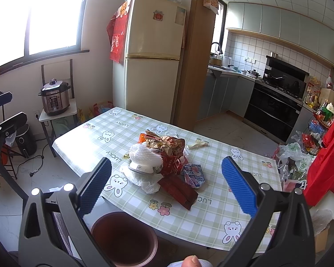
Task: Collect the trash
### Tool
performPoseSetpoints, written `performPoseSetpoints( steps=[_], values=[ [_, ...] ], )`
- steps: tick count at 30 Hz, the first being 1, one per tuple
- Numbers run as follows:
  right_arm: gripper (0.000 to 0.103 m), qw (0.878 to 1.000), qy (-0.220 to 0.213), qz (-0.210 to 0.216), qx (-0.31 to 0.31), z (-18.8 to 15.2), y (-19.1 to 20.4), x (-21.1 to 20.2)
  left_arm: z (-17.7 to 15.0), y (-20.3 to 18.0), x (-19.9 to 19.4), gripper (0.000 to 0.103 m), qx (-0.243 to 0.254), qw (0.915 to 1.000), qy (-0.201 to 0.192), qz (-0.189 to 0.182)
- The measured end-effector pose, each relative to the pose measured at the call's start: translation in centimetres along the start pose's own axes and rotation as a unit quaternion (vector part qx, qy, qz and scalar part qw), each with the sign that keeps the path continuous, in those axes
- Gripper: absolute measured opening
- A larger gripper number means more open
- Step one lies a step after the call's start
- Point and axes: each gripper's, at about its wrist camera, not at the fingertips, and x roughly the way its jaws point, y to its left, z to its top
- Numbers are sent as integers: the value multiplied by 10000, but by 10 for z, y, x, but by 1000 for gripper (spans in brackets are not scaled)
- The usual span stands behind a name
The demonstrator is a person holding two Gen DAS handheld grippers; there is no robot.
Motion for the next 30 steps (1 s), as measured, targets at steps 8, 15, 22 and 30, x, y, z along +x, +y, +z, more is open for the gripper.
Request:
performPoseSetpoints(
  steps=[8,15,22,30],
  values=[
    [98,10000,-4,-5,-3,0,0,0,0,0,0,98,-9,10000,0,4],
    [98,10000,-5,0,2,0,1,0,-1,1,-1,98,-16,10000,-20,-3],
    [98,10000,2,-7,-5,0,1,0,-2,5,1,98,-144,9999,-21,-49],
    [98,9999,151,49,13,-12,1,14,-13,16,13,98,-554,9973,-90,-475]
  ],
)
